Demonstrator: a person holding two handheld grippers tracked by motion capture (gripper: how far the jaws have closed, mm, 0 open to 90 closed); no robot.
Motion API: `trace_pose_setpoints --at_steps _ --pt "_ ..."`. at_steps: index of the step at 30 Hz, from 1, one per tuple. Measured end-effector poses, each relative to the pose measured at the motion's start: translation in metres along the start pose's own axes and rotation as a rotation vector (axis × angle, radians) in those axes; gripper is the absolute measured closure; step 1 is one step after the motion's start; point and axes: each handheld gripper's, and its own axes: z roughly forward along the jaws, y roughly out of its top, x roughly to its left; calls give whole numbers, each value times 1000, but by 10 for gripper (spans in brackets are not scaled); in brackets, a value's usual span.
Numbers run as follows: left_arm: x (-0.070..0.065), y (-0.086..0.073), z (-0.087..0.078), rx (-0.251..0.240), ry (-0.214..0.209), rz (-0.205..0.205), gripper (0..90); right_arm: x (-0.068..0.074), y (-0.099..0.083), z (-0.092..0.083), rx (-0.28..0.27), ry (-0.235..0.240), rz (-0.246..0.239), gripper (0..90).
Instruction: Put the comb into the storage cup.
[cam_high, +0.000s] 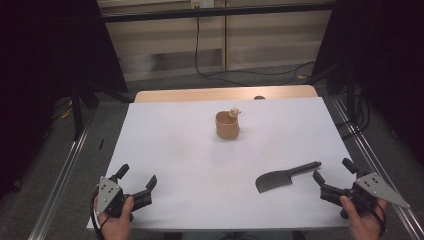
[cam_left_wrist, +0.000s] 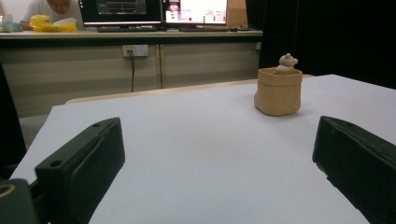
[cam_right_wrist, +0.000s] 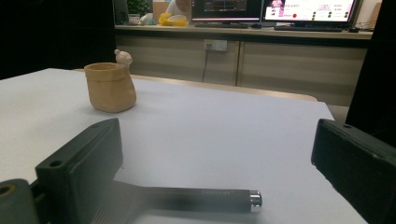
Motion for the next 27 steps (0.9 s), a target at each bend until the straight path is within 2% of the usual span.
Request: trace_pose_setpoints --at_steps 8,13,21,27 --pt "0 0 0 0 4 1 24 -1 0 1 1 13 1 11" --pt "-1 1 1 1 5 5 24 -3 0 1 -2 18 27 11" --pt "-1 1 1 3 2 6 24 -1 -1 6 1 27 5 0" --pt "2 1 0 -2 4 -6 24 4 2 12 -5 26 7 0"
